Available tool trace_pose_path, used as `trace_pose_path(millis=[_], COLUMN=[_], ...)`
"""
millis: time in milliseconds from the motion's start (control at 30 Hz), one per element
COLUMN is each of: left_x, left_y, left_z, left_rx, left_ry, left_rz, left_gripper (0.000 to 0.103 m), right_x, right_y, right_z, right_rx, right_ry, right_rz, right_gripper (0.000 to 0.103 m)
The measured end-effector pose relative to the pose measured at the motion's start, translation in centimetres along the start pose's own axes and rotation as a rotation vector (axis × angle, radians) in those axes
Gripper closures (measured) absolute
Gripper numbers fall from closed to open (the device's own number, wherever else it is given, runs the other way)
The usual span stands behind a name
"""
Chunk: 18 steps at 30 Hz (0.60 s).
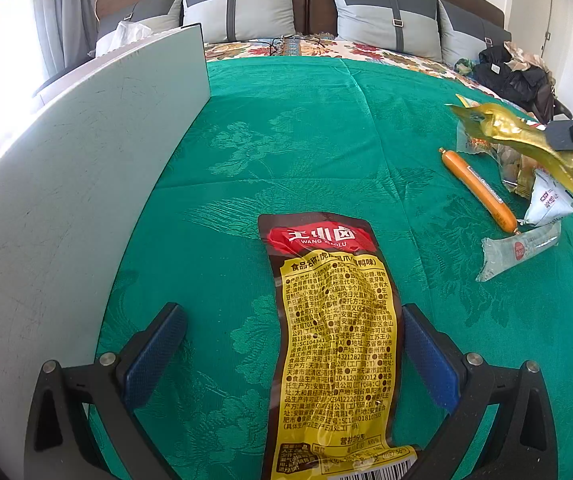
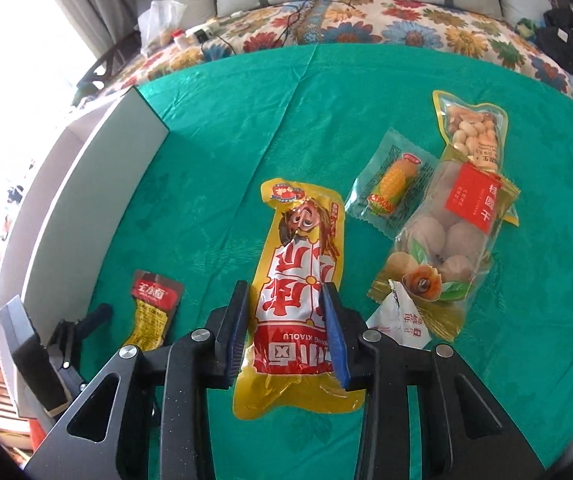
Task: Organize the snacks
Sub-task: 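Grasp the yellow-red sausage pack with the right tool, then close the left tool on the spicy snack pack while the right tool holds the sausage pack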
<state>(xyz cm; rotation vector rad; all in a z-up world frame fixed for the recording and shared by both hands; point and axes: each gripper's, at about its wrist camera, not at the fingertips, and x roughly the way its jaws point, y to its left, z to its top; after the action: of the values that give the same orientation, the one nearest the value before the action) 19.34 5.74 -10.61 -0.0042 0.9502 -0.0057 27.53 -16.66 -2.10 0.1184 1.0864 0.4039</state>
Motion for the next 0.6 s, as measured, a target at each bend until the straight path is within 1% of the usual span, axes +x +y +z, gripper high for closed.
trace_pose_path(millis=[100, 167, 233, 300, 333, 400, 500, 533, 567, 600], left_x=[0.0, 0.0, 0.0, 0.0, 0.0, 0.0, 0.0, 0.0, 0.0, 0.0], left_y=[0.0, 0.0, 0.0, 0.0, 0.0, 0.0, 0.0, 0.0, 0.0, 0.0], left_z=[0.0, 0.0, 0.0, 0.0, 0.0, 0.0, 0.0, 0.0, 0.0, 0.0], left_rx=[0.000, 0.000, 0.000, 0.000, 0.000, 0.000, 0.000, 0.000, 0.000, 0.000], left_ry=[0.000, 0.000, 0.000, 0.000, 0.000, 0.000, 0.000, 0.000, 0.000, 0.000], left_rz=[0.000, 0.000, 0.000, 0.000, 0.000, 0.000, 0.000, 0.000, 0.000, -0.001], left_gripper=[0.000, 0.000, 0.000, 0.000, 0.000, 0.000, 0.000, 0.000, 0.000, 0.000], right_x=[-4.3, -7.1, -8.7, -9.0, -8.5, -6.5, -3.8, -3.6, -3.6, -3.7], right_y=[-1.8, -3.4, -5.2, -7.0, -8.0, -9.9, -11.8, -12.5, -12.4, -12.3], right_z=[-1.5, -3.5, -5.8, -8.0, -9.0, -11.1, -14.1, -14.8, -15.1, -15.1], right_rx=[0.041, 0.055, 0.055, 0.050, 0.041, 0.017, 0.012, 0.010, 0.017, 0.025], right_ry=[-0.093, -0.154, -0.210, -0.239, -0.233, -0.194, -0.141, -0.137, -0.153, -0.152], right_rz=[0.041, 0.040, -0.028, -0.133, -0.193, -0.300, -0.356, -0.380, -0.406, -0.422], right_gripper=[0.066, 0.066, 0.066, 0.066, 0.066, 0.066, 0.064, 0.051, 0.045, 0.031])
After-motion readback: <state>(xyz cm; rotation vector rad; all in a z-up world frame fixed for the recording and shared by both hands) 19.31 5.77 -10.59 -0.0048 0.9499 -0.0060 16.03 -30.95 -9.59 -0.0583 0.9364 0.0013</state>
